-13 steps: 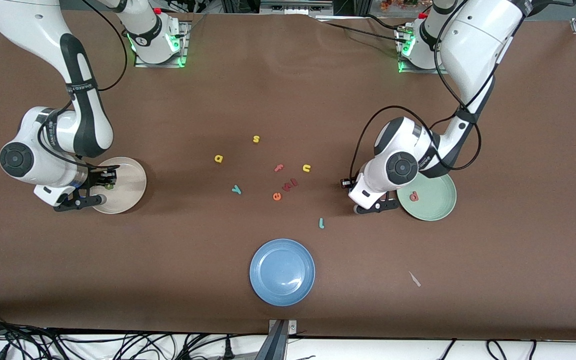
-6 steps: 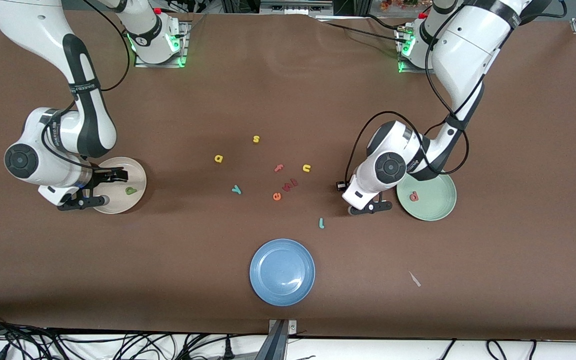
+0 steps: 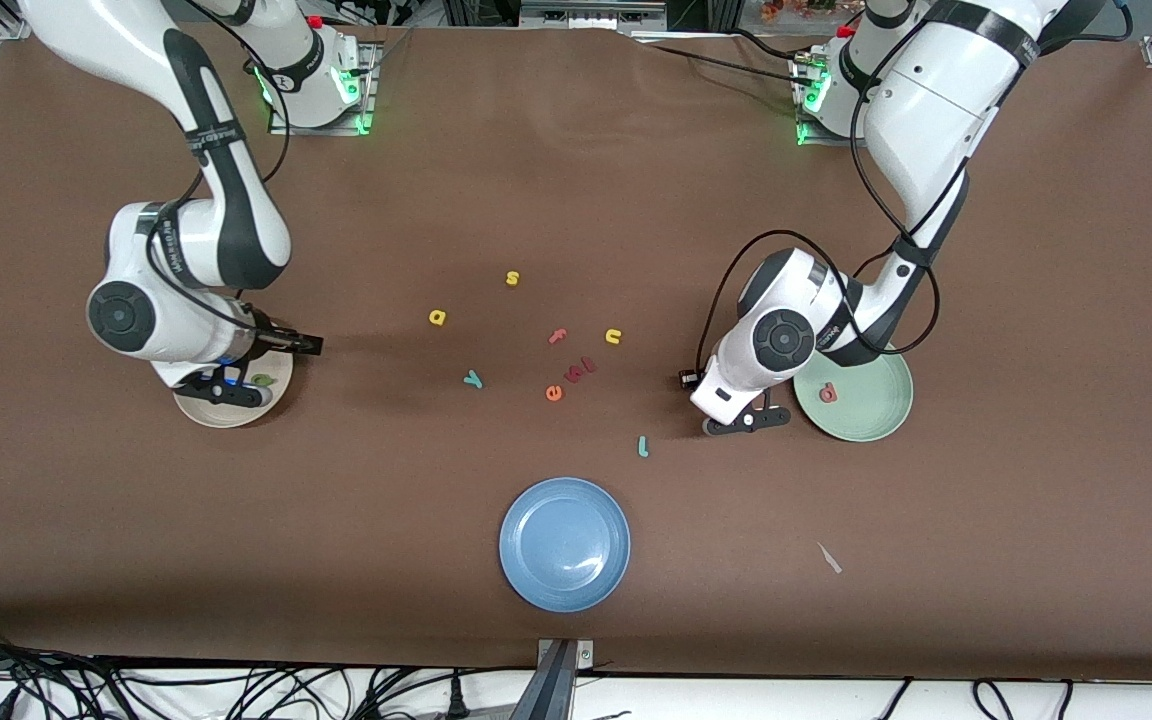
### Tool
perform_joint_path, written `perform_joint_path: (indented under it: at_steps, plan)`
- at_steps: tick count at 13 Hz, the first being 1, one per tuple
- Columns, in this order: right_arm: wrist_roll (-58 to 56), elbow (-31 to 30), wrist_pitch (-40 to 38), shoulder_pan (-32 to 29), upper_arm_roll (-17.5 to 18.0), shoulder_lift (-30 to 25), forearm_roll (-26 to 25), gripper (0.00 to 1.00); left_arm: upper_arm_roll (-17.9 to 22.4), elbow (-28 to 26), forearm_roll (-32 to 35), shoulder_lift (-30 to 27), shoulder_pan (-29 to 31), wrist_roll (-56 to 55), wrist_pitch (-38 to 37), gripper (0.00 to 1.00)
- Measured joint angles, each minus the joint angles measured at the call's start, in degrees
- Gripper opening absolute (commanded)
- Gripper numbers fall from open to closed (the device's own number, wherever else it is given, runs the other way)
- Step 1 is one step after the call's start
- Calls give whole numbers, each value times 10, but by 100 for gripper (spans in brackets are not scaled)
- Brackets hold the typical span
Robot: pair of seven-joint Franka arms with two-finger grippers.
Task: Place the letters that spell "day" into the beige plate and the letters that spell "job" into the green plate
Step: 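Carry blue o to the green plate while the right gripper reaches yellow d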
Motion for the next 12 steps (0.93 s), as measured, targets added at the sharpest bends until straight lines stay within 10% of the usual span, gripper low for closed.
perform_joint_path:
  at_steps: [2,8,12]
  plan:
    - [74,0,-3,0,29,-5,0,100,0,0,0,2,0,-1,1,45]
    - [186,-10,-4,3,128,-25,0,100,0,0,0,3,-5,-9,1,2]
    - [201,-50,51,3,147,-43,0,100,0,0,0,3,-5,-9,1,2]
